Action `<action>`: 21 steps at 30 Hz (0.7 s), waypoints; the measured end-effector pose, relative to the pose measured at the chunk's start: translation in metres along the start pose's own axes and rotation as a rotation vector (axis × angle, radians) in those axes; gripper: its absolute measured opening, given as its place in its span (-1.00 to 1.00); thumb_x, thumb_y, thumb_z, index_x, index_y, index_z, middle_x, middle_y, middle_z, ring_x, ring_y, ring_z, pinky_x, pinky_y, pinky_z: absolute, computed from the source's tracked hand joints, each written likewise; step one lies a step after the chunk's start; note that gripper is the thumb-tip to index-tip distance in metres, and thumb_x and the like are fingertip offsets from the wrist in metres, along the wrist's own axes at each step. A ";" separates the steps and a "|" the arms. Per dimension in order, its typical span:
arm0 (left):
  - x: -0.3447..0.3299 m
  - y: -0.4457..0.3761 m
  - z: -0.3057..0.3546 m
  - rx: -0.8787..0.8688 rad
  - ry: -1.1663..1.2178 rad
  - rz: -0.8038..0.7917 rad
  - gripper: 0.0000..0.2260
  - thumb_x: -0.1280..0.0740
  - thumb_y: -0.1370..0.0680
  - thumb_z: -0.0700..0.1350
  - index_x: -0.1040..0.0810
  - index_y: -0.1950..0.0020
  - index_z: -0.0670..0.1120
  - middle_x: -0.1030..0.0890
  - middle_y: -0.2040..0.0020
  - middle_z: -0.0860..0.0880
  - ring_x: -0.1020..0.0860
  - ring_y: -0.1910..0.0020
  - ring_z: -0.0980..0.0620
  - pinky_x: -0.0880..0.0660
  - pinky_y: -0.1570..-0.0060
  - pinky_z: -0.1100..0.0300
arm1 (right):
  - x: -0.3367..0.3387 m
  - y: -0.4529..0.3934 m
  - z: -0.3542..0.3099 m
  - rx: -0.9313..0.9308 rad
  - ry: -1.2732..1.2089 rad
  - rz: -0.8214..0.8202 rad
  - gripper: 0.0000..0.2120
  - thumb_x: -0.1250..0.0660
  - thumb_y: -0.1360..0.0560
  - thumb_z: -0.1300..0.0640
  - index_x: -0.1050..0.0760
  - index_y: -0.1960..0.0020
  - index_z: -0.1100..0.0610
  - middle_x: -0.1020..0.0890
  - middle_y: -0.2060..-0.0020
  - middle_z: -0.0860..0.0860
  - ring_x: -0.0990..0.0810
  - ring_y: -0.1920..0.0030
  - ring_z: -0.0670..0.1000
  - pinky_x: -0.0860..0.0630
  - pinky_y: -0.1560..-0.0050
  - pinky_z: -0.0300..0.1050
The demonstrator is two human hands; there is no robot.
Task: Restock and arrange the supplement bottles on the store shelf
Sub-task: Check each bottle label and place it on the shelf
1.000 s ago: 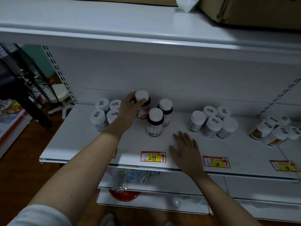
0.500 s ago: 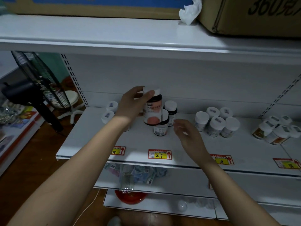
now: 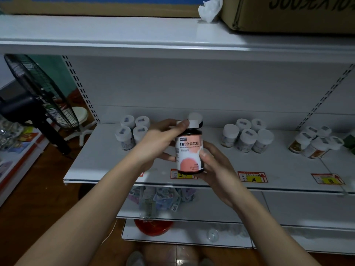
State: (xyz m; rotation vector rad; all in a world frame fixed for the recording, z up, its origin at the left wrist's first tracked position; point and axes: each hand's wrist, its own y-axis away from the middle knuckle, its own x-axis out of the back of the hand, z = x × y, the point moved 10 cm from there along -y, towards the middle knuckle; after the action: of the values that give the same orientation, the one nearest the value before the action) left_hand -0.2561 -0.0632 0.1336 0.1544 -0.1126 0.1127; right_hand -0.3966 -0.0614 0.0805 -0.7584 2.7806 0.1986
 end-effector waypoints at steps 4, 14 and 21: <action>-0.002 0.004 -0.002 0.009 0.064 0.036 -0.47 -0.43 -0.39 0.21 -0.50 -0.23 -0.08 -0.66 -0.07 -0.10 -0.69 0.05 0.04 -0.64 0.21 0.06 | 0.012 0.002 -0.003 0.063 -0.023 0.096 -0.47 -0.44 -0.43 0.02 -0.43 -0.36 0.10 -0.67 -0.16 0.12 -0.66 -0.15 0.14 -0.62 -0.06 0.04; -0.019 0.014 -0.005 -0.092 0.077 0.098 -0.52 -0.62 -0.32 -0.02 -0.57 -0.15 -0.10 -0.66 0.03 -0.04 -0.69 0.03 0.01 -0.65 0.01 -0.10 | 0.021 0.011 -0.030 0.226 0.363 0.268 -0.43 -0.57 -0.39 0.08 -0.41 -0.30 -0.17 -0.61 -0.15 -0.15 -0.59 -0.14 -0.21 -0.57 -0.08 -0.23; -0.020 0.009 0.000 -0.104 0.255 0.138 -0.73 -0.45 -0.50 -0.12 -0.51 -0.16 -0.11 -0.67 -0.09 -0.13 -0.68 0.01 0.00 -0.65 0.11 0.10 | 0.006 0.008 -0.011 0.040 -0.141 0.017 -0.52 -0.23 -0.54 -0.01 -0.36 -0.45 0.06 -0.60 -0.29 0.07 -0.59 -0.28 0.11 -0.55 -0.25 0.10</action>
State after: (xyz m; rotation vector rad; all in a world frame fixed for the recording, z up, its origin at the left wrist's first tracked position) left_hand -0.2772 -0.0562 0.1321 0.0276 0.1249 0.2629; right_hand -0.4074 -0.0594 0.0900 -0.6835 2.6501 0.1909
